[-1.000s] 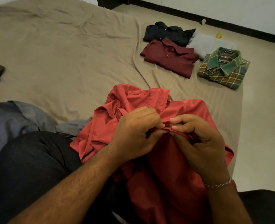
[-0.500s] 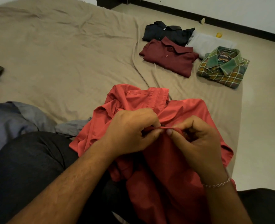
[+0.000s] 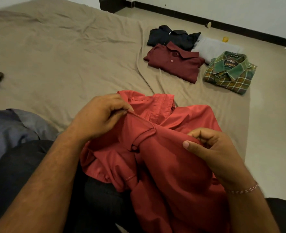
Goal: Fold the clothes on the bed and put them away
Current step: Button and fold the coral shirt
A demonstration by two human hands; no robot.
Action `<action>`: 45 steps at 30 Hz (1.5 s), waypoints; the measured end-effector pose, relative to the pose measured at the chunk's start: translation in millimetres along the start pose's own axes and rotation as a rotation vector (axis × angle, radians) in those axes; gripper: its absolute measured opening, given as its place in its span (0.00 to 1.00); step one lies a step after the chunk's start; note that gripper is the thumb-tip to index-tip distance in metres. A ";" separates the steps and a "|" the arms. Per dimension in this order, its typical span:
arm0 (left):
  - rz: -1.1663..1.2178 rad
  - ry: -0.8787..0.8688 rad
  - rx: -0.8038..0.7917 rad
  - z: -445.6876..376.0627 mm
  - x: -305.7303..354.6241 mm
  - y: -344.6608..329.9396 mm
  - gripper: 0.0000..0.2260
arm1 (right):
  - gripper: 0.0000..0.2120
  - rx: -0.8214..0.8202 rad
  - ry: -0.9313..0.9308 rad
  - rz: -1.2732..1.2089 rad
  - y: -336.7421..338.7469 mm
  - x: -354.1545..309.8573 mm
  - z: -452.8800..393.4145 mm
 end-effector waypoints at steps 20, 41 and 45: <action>0.019 0.056 0.699 18.7 63.1 7.1 0.03 | 0.06 0.317 0.007 -0.111 -0.9 -54.9 24.7; 0.177 -0.385 0.574 37.7 155.6 21.1 0.02 | 0.06 0.359 0.184 0.099 -24.5 -122.6 60.0; 0.179 -0.367 0.581 38.3 156.4 19.6 0.02 | 0.05 0.346 0.221 0.085 -28.6 -125.1 60.3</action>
Point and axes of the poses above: each hand's wrist, its own z-axis away from the middle knuckle, its own y-axis out of the back of the hand, x = y × z, the point moved 7 cm from there along -z, towards the middle knuckle, and after that the axes turned 6 degrees about z, right-handed, at the moved point
